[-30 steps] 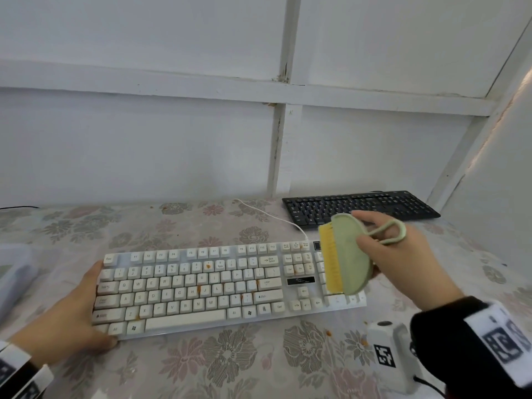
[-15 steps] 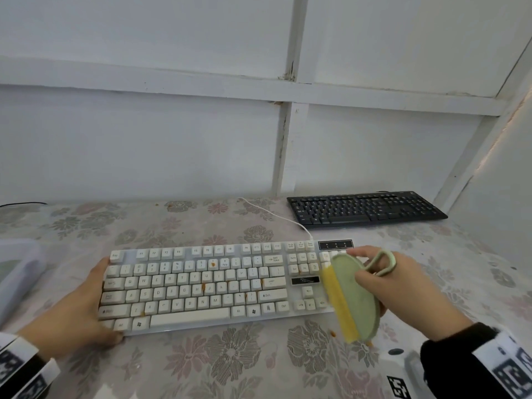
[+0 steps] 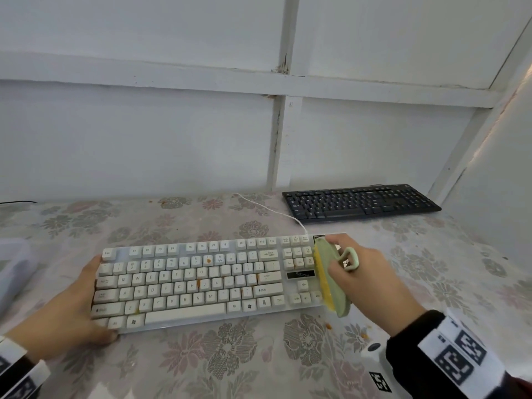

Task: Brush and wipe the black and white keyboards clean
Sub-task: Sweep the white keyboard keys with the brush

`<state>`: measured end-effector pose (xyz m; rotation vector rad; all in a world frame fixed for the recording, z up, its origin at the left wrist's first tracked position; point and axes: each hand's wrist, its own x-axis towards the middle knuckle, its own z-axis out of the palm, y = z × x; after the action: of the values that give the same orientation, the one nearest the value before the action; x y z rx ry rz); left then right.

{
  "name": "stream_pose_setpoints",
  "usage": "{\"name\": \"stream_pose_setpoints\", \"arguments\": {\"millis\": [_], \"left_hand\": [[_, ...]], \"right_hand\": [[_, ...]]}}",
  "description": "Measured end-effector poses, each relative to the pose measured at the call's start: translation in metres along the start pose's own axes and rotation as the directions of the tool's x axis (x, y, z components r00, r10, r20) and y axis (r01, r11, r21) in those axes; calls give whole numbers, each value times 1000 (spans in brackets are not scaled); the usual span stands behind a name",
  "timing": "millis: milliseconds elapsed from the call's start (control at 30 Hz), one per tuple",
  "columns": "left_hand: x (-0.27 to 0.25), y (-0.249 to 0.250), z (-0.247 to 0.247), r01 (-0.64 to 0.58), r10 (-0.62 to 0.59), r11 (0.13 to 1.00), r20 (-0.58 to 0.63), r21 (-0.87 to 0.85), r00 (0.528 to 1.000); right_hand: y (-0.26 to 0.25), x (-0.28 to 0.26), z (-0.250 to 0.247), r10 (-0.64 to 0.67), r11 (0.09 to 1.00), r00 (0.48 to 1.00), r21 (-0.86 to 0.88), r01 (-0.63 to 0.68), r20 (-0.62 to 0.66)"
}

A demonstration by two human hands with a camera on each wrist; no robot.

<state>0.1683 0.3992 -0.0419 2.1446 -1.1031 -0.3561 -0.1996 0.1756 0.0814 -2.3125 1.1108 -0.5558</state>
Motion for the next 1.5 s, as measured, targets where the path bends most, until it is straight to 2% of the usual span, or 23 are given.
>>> {"name": "stream_pose_setpoints", "arguments": {"millis": [100,267,400,467,600,767,867,1067,1300,1367,1500], "left_hand": [[-3,10,-5,4,-13,998,140,66,990],[1,3,0,53,-53,999,52,-1,997],[10,-11,-1,52,-46,997,93,-63,995],[5,-2,-4,47,-41,998,136,-41,990],[1,5,-7,42,-41,999,135,-6,990],[4,-1,-5,66,-70,997,134,32,988],[7,-6,-3,71,-76,997,125,43,989],[8,-11,-3,75,-77,997,117,23,990],[4,-1,-6,69,-67,998,130,-13,989],[4,1,-5,73,-71,997,112,-18,991],[2,4,-6,82,-81,997,106,-6,991]], "right_hand": [[-2,-2,0,13,996,998,-91,-8,62],[-5,-2,-10,47,990,983,-141,-22,176],[-14,3,-34,85,996,975,-40,-78,205],[-18,7,-47,87,994,983,58,-97,162],[-16,18,-55,60,986,998,159,-54,-30],[-12,23,-40,42,959,991,285,-4,-130],[-9,23,-26,35,946,994,324,1,-105],[5,11,-2,50,968,999,244,-51,10],[11,-14,-1,52,971,990,225,-82,133],[6,-13,-10,49,968,992,241,-76,115],[-5,7,-23,41,961,998,275,-25,-51]]}}
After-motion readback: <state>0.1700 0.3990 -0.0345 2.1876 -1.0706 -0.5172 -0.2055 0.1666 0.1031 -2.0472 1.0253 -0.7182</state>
